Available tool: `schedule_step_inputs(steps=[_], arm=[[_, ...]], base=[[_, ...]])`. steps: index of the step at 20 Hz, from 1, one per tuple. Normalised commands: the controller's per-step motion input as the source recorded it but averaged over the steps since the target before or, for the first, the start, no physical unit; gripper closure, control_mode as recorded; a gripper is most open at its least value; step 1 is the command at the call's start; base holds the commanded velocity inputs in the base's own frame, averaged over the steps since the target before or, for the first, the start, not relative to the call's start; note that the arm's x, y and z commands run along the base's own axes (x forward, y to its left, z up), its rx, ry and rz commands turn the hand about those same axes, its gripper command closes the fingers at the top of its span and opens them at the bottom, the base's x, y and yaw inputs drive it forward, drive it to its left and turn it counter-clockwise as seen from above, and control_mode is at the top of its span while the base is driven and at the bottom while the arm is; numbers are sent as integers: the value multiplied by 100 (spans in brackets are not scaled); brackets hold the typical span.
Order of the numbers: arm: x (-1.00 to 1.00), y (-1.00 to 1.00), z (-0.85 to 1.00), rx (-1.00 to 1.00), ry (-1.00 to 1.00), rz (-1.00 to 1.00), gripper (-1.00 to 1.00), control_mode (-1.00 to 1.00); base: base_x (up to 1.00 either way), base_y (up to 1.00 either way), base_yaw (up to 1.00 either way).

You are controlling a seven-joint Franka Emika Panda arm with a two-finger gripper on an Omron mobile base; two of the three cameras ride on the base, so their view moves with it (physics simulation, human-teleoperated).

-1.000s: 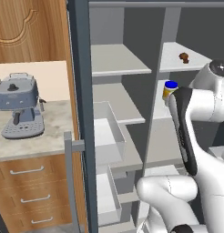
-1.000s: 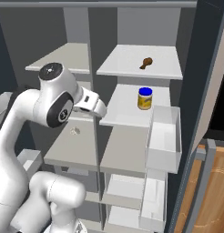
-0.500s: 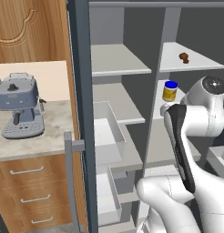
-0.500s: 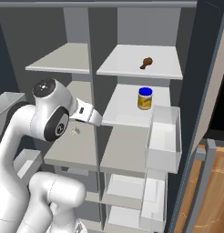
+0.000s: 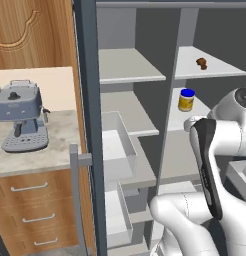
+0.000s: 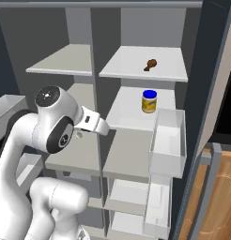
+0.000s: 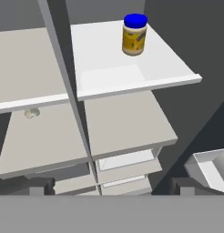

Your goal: Pick up the frozen chicken drumstick from the freezer, place it on any shelf in the fridge, and close the fridge and freezer doors when done.

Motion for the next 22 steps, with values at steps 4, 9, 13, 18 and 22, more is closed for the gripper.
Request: schedule_step_inputs(steps=[4,9,13,18,22], arm=[[0,0,0,0,0,0,-100,100],[0,0,0,0,0,0,-100,100],[0,0,0,0,0,0,-100,100],[0,0,0,0,0,0,-100,100],[0,0,0,0,0,0,-100,100]], base=[[-13,0,3],[0,0,0],[-3,0,0],[-36,-13,0],[-47,-24,0]])
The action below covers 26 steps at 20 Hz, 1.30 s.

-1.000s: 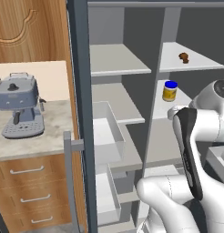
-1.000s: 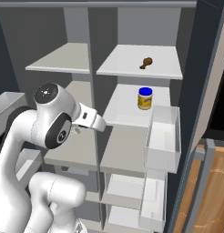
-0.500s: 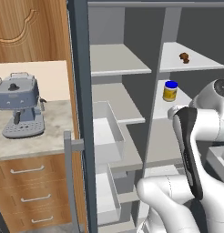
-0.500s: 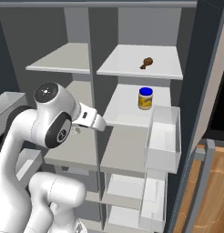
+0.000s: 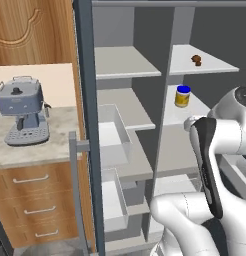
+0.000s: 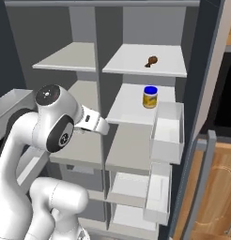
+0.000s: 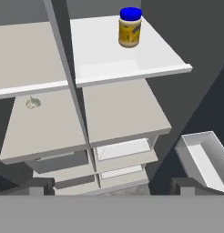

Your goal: Pick up the frozen chicken drumstick from the freezer, place it on any shelf in the fridge, and close the fridge and freezer doors when done.

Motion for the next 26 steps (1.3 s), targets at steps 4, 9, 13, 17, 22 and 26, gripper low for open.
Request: schedule_step_inputs(steps=[4,9,13,17,22,26], arm=[[0,0,0,0,0,0,-100,100],[0,0,0,0,0,0,-100,100],[0,0,0,0,0,0,-100,100],[0,0,0,0,0,0,-100,100],[0,0,0,0,0,0,-100,100],[0,0,0,0,0,0,-100,100]], base=[[-49,-24,0],[-41,-46,0],[-9,-65,0],[-40,-19,0],[-60,-3,1],[-52,3,0]])
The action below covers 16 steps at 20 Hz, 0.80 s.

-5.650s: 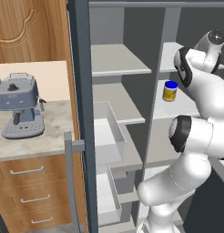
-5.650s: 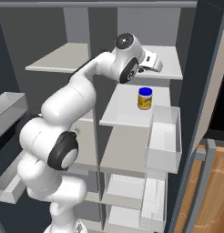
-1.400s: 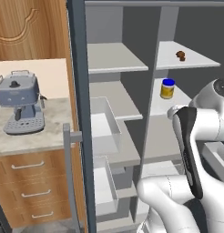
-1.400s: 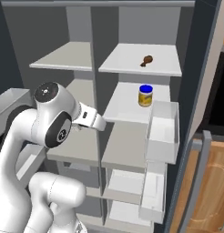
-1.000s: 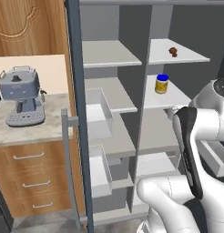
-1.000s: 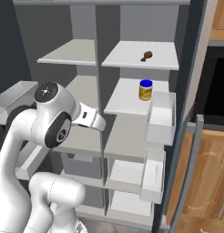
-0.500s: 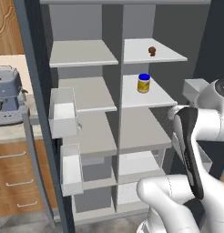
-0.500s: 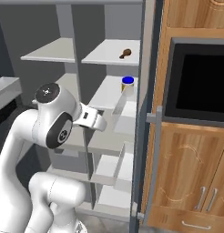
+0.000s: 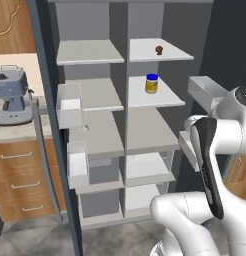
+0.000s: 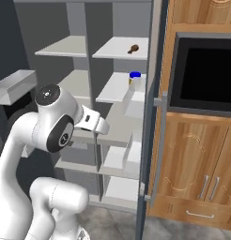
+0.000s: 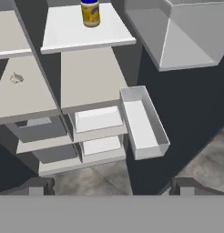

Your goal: Pick up the frozen chicken drumstick from the freezer, place it on any shelf in the fridge, and close the fridge and freezer doors when done.

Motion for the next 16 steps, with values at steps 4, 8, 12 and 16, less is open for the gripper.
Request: schedule_step_inputs(steps=[4,8,12,16], arm=[[0,0,0,0,0,0,-100,100],[0,0,0,0,0,0,-100,100],[0,0,0,0,0,0,-100,100],[0,0,0,0,0,0,-100,100]], base=[[-38,14,0],[-49,7,0],[-46,22,0],[-36,30,0]])
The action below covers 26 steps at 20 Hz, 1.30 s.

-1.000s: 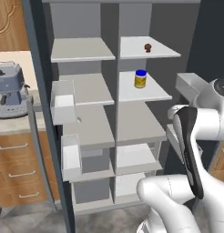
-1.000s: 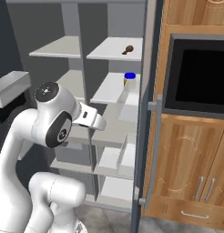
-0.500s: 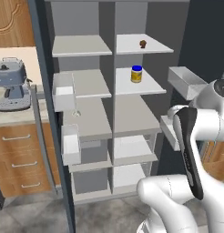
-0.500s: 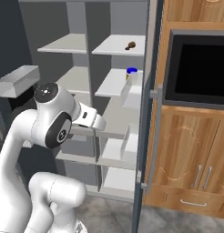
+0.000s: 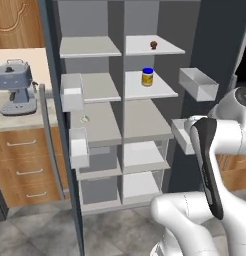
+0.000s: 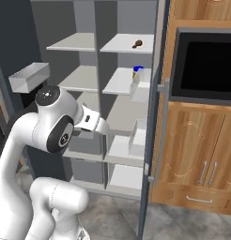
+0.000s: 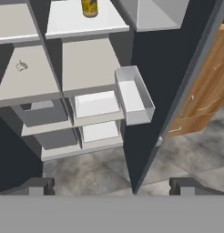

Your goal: Pick up the frozen chicken drumstick from the freezer, place it on any shelf in the fridge, and close the fridge and freezer doors when done.

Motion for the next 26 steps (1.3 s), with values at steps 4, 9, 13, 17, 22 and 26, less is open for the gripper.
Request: schedule_step_inputs(steps=[4,9,13,17,22,26], arm=[[0,0,0,0,0,0,-100,100],[0,0,0,0,0,0,-100,100],[0,0,0,0,0,0,-100,100],[0,0,0,0,0,0,-100,100],[-13,0,0,0,0,0,-100,-100],[-22,0,0,0,0,0,-100,-100]], base=[[-32,35,0],[-13,48,0],[-22,9,0],[-43,0,0],[-11,0,0],[0,0,0]])
